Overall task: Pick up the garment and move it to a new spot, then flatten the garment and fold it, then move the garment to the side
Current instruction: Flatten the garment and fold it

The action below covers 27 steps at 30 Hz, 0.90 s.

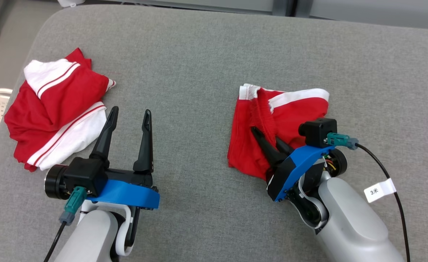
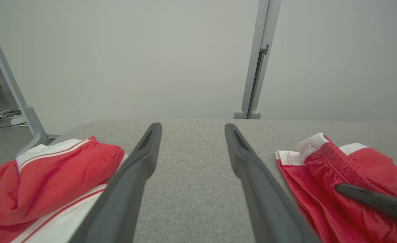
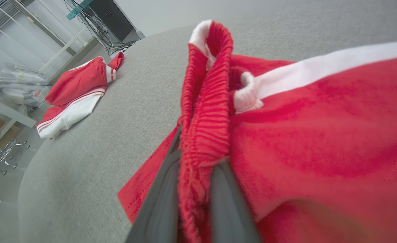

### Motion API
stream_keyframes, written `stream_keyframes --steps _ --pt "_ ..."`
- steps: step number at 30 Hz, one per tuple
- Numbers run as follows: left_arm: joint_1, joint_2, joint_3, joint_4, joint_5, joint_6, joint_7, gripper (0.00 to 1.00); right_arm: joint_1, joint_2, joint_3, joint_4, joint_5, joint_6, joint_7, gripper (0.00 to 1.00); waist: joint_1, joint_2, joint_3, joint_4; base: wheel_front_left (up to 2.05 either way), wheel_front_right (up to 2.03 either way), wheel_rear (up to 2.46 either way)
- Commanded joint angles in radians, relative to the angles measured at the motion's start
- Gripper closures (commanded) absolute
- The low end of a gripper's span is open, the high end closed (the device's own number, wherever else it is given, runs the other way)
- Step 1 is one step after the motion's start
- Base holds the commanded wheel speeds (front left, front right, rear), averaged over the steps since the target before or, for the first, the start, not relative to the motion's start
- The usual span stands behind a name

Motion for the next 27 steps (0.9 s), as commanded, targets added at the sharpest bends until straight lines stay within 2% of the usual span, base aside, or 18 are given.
stream_keyframes --steps 1,2,3,4,5,6,12,16,23,27 --pt "-0.018 -0.004 0.002 0.004 0.003 -0.003 -0.003 0.00 -0.034 0.001 0.002 0.034 -0.007 0.000 -0.031 1.00 0.0000 -0.0002 0.012 0.010 0.00 0.00 0.00" --pt "-0.019 -0.006 0.003 0.005 0.005 -0.004 -0.005 0.00 -0.043 0.001 0.008 0.049 -0.008 0.000 -0.045 0.83 0.0000 -0.0002 0.014 0.011 0.00 0.00 0.00" --pt "-0.020 -0.008 0.005 0.006 0.006 -0.004 -0.006 0.00 -0.051 0.002 0.015 0.062 -0.005 0.000 -0.060 0.59 0.0000 -0.0002 0.017 0.010 0.00 0.00 0.00" --pt "-0.020 -0.008 0.005 0.006 0.006 -0.004 -0.006 0.00 -0.051 0.002 0.015 0.062 -0.005 0.000 -0.060 0.59 0.0000 -0.0002 0.017 0.010 0.00 0.00 0.00" --pt "-0.020 -0.009 0.007 0.007 0.007 -0.004 -0.006 0.00 -0.060 0.002 0.023 0.070 -0.001 0.000 -0.081 0.13 0.0000 -0.0002 0.019 0.008 0.00 0.00 0.00" --pt "-0.020 -0.011 0.009 0.009 0.008 -0.004 -0.007 0.00 -0.067 0.002 0.036 0.075 0.005 0.000 -0.098 0.00 0.0000 -0.0002 0.021 0.006 0.00 0.00 0.00" --pt "-0.024 -0.011 0.020 0.015 0.014 -0.008 -0.009 0.00 -0.101 -0.001 0.120 0.061 -0.019 0.000 -0.242 0.00 0.0000 -0.0002 0.020 -0.022 0.00 0.00 0.00" --pt "-0.013 -0.003 0.032 0.014 0.019 0.001 -0.009 0.00 -0.106 -0.048 0.111 0.009 -0.074 0.000 -0.303 0.00 0.0000 -0.0002 0.009 -0.054 0.00 0.00 0.00" --pt "0.022 0.014 0.054 0.017 0.026 0.018 -0.009 0.00 0.028 -0.122 -0.113 -0.145 -0.190 0.000 -0.318 0.00 0.0000 -0.0002 -0.027 -0.125 0.00 0.00 0.00" --pt "0.049 0.020 0.070 0.010 0.033 0.024 -0.009 0.00 0.145 -0.143 -0.247 -0.228 -0.241 0.000 -0.319 0.00 0.0000 -0.0002 -0.054 -0.156 0.00 0.00 0.00"
